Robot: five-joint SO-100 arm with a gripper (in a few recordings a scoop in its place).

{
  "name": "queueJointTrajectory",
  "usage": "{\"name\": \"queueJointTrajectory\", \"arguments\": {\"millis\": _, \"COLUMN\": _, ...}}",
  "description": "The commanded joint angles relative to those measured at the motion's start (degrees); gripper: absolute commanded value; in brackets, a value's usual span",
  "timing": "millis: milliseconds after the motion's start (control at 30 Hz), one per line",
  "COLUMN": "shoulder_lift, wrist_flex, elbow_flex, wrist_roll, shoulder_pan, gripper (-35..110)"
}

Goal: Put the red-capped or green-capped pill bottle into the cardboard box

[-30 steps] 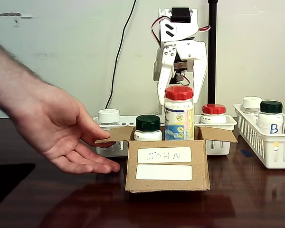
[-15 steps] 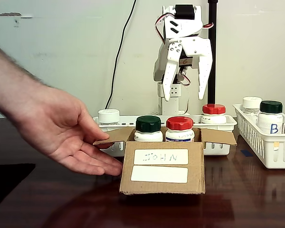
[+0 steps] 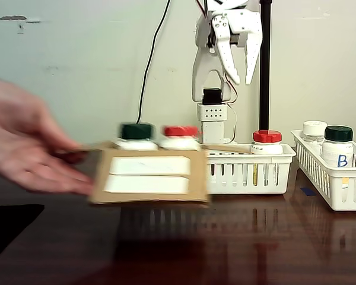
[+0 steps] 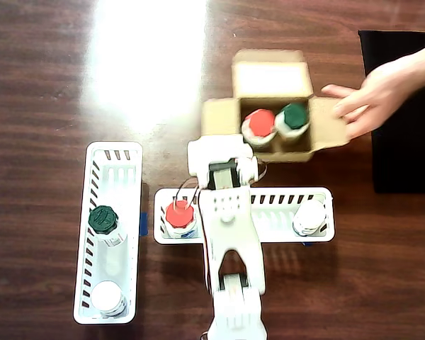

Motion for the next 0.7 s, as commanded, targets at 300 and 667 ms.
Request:
{"name": "queueJointTrajectory", "arguments": {"millis": 300, "shoulder_lift": 50.6, "wrist_flex": -6.3, "elbow_flex": 52.4, "wrist_roll": 3.6, "shoulder_pan": -5.1, "gripper": 0}}
{"name": "queueJointTrajectory", "arguments": {"millis": 667, "shoulder_lift": 73.1, "wrist_flex": -18.2, "elbow_flex": 85.5, "wrist_roll": 8.0, "shoulder_pan": -5.6, "gripper": 0}}
